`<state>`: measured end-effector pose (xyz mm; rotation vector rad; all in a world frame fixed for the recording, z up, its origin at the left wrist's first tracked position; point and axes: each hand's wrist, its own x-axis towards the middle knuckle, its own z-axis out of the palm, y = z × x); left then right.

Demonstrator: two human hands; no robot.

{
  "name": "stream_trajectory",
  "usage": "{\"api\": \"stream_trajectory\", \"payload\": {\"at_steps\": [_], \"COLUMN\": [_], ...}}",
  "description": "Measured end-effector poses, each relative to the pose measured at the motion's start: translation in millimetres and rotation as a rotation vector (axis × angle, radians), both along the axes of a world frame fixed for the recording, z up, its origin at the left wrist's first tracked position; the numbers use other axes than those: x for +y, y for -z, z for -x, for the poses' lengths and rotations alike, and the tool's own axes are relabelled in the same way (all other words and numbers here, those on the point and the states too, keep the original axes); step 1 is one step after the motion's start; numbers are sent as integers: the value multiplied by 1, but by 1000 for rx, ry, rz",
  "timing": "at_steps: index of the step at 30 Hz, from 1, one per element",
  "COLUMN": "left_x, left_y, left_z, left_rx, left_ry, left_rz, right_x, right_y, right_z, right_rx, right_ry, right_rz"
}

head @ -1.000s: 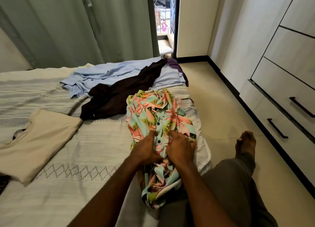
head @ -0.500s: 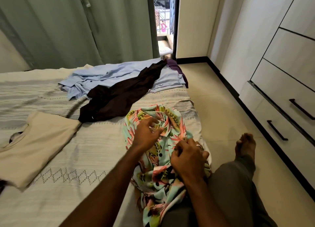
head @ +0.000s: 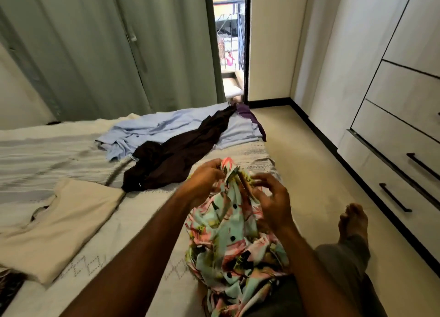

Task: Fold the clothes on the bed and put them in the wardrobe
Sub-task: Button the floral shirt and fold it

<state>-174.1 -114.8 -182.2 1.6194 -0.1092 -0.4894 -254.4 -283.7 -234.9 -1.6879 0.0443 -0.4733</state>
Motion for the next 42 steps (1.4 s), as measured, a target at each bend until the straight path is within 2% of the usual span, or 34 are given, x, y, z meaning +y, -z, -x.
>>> {"api": "stream_trajectory", "payload": {"at_steps": [2, 4, 6, 8, 10, 13, 16, 17, 19, 20, 21, 24, 26, 28, 31, 33, 36, 37, 40, 42], "left_x": [7, 14, 20, 25, 31, 45, 69, 79, 93, 97, 97, 87, 80, 79, 90, 99, 96, 91, 67, 47], "left_y": [-41, -86, -129, -178, -217, -275, -324, -336, -346, -347, -344, -328, -317, -313, -319, -327, -333, -332, -327, -325], "left_z": [-4, -7, -7, -9, -15, -19, -23, -25, -27, -28, -28, -19, -19, -14, -6, 2, 17, 22, 38, 45], "left_rx": [46, 88, 8, -158, -309, -570, -717, -794, -942, -1009, -1019, -880, -756, -669, -619, -626, -732, -762, -763, -764], "left_ry": [165, 346, 479, 593, 590, 443, 332, 308, 218, 133, 45, -170, -240, -240, -58, 48, 95, 140, 308, 331], "left_rz": [244, 427, 460, 345, 194, 70, 6, -114, -486, -594, -595, -236, -74, 29, 119, 16, -355, -407, -300, -250], "right_x": [-9, -19, -26, -30, -31, -37, -49, -52, -54, -52, -49, -32, -22, -21, -34, -42, -41, -38, -28, -23], "right_y": [-41, -92, -133, -170, -196, -233, -273, -288, -317, -332, -348, -391, -415, -436, -454, -455, -447, -443, -434, -430], "right_z": [-21, -34, -43, -49, -53, -54, -43, -39, -29, -25, -22, -12, -8, -2, 10, 16, 20, 18, 10, 6], "right_rx": [-65, -16, 91, 131, 155, 147, 168, 197, 259, 259, 226, 38, -51, -11, 211, 252, 198, 171, 90, 23], "right_ry": [-213, -424, -589, -700, -744, -738, -682, -679, -632, -601, -563, -440, -366, -310, -352, -446, -503, -484, -413, -424], "right_rz": [-120, -139, -64, 17, 113, 290, 329, 366, 484, 534, 559, 474, 475, 652, 927, 945, 916, 936, 1038, 1064]}}
